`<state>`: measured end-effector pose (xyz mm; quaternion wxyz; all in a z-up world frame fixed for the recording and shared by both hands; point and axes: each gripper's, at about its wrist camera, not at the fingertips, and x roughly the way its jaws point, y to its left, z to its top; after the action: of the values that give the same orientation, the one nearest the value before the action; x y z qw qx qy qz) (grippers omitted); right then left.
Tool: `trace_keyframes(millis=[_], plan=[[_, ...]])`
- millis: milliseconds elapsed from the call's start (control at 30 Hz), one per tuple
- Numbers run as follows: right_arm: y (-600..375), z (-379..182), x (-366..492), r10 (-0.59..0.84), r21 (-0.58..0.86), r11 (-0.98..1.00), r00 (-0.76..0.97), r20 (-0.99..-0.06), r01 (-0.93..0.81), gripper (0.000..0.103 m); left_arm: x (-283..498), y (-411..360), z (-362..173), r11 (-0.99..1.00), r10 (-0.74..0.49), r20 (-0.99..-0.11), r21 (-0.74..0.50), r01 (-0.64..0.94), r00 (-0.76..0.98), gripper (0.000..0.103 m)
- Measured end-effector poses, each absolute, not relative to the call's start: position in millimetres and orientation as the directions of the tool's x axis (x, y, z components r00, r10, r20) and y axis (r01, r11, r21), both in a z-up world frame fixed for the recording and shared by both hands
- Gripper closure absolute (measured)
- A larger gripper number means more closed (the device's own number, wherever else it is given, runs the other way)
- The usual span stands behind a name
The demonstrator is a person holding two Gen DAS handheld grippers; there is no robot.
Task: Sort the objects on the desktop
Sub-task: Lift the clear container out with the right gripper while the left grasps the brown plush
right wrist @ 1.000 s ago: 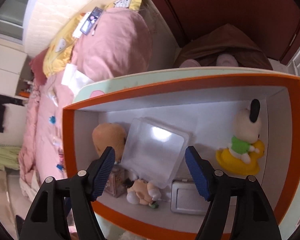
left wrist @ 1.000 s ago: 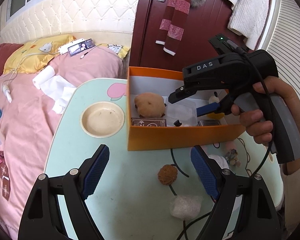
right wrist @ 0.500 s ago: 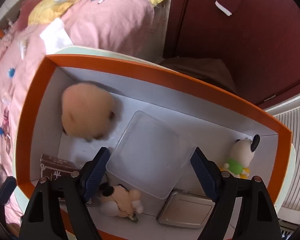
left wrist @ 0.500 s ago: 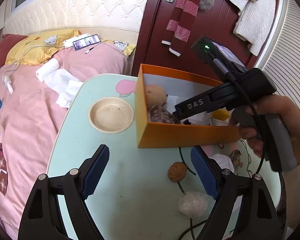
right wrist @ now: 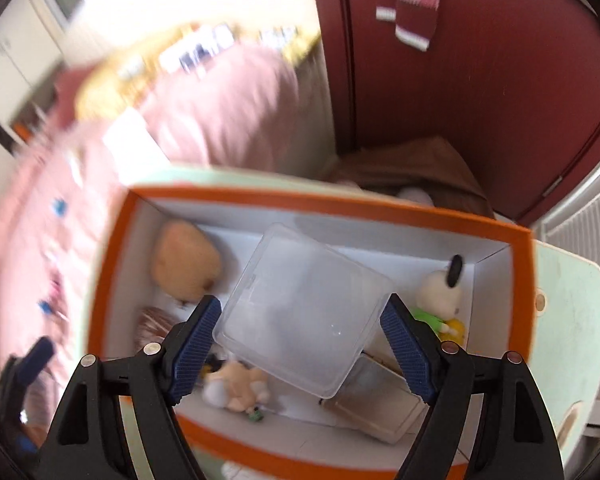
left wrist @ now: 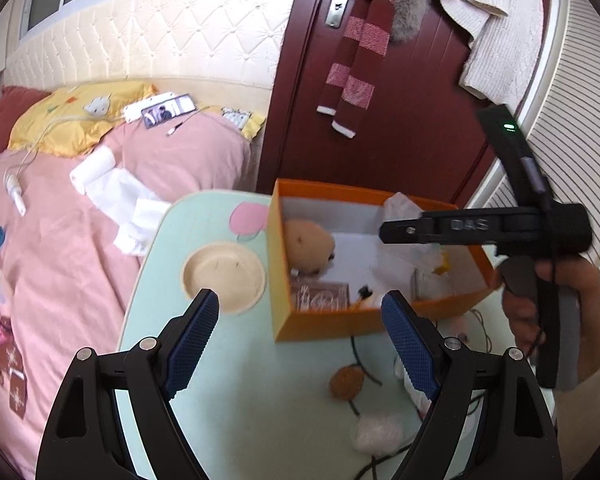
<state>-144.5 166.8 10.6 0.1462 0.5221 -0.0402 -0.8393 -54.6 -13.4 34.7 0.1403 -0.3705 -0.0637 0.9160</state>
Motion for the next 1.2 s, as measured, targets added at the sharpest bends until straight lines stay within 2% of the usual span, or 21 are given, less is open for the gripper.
trace_keyframes(millis=[133, 333, 433, 500, 667, 833, 867, 933, 967, 1200], plan=[[197, 36, -119, -0.346, 0.313, -0.937, -0.525, -0.778, 0.154, 0.022, -80, 10, 45, -0.942, 0.327, -0.661, -0.174, -0.286, -0.676, 0.019], [223, 64, -101, -0.352, 0.346, -0.929, -0.598, -0.720, 0.130, 0.022, -125, 44, 38, -0.931, 0.320, -0.722, -0.119, -0.346, -0.613, 0.020], [228, 67, -97, -0.354, 0.351, -0.927, -0.611, -0.708, 0.131, 0.022, -140, 63, 28, -0.936, 0.257, -0.766, -0.044, -0.351, -0.589, 0.028], [233, 67, -93, -0.368, 0.367, -0.921, -0.612, -0.700, 0.134, 0.022, -147, 75, 19, -0.935, 0.205, -0.795, 0.014, -0.356, -0.570, 0.039], [248, 64, -92, -0.403, 0.405, -0.903, -0.609, -0.684, 0.142, 0.022, -159, 85, 0, -0.947, 0.063, -0.825, 0.128, -0.294, -0.562, 0.040], [252, 62, -95, -0.429, 0.427, -0.891, -0.597, -0.678, 0.155, 0.022, -162, 105, -18, -0.916, -0.059, -0.846, 0.257, -0.309, -0.530, 0.037], [253, 62, -95, -0.433, 0.431, -0.889, -0.597, -0.675, 0.158, 0.022, -162, 107, -19, -0.912, -0.065, -0.853, 0.262, -0.316, -0.519, 0.040], [255, 63, -94, -0.441, 0.439, -0.884, -0.598, -0.670, 0.160, 0.022, -163, 108, -21, -0.904, -0.075, -0.864, 0.270, -0.333, -0.498, 0.055], [256, 63, -94, -0.444, 0.444, -0.882, -0.599, -0.666, 0.160, 0.022, -164, 106, -21, -0.899, -0.090, -0.861, 0.287, -0.332, -0.500, 0.067], [259, 68, -92, -0.449, 0.451, -0.878, -0.608, -0.655, 0.163, 0.022, -158, 77, 1, -0.934, 0.116, -0.878, 0.062, -0.352, -0.463, 0.070]])
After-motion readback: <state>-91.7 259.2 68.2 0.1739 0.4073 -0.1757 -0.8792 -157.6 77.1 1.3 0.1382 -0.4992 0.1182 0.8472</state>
